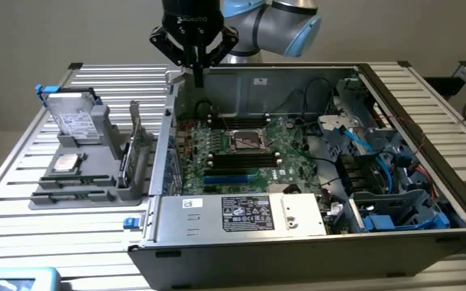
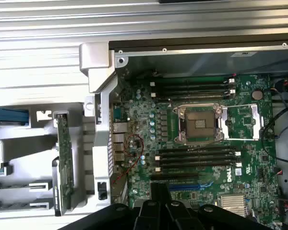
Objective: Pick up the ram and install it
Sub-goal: 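Reach for the ram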
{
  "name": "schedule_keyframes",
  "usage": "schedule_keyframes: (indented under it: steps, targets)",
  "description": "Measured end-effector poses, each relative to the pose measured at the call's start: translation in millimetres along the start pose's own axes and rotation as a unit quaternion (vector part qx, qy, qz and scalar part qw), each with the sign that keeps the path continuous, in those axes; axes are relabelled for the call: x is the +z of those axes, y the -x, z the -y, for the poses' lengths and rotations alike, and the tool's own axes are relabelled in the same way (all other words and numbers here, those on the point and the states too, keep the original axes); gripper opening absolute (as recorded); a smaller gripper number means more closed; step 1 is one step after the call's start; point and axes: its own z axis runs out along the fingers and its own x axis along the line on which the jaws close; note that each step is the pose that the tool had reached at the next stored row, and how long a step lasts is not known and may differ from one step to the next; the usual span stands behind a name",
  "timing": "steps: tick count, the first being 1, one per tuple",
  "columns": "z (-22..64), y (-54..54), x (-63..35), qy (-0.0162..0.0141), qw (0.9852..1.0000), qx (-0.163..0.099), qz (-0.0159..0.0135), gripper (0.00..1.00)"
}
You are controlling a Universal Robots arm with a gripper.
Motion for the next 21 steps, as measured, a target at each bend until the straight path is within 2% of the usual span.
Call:
schedule_keyframes:
  steps: [14,18,21]
  targets:
    - [0.3,-0.4,0.2,-0.0002,1.0,0.0,-0.0002,0.11]
    - [3.1,-5.1,0.1,-0.0005,1.0,0.0,-0.0002,0.11]
    - [8.4,-9.3,0.3,-0.0004,1.0,0.0,-0.0002,0.11]
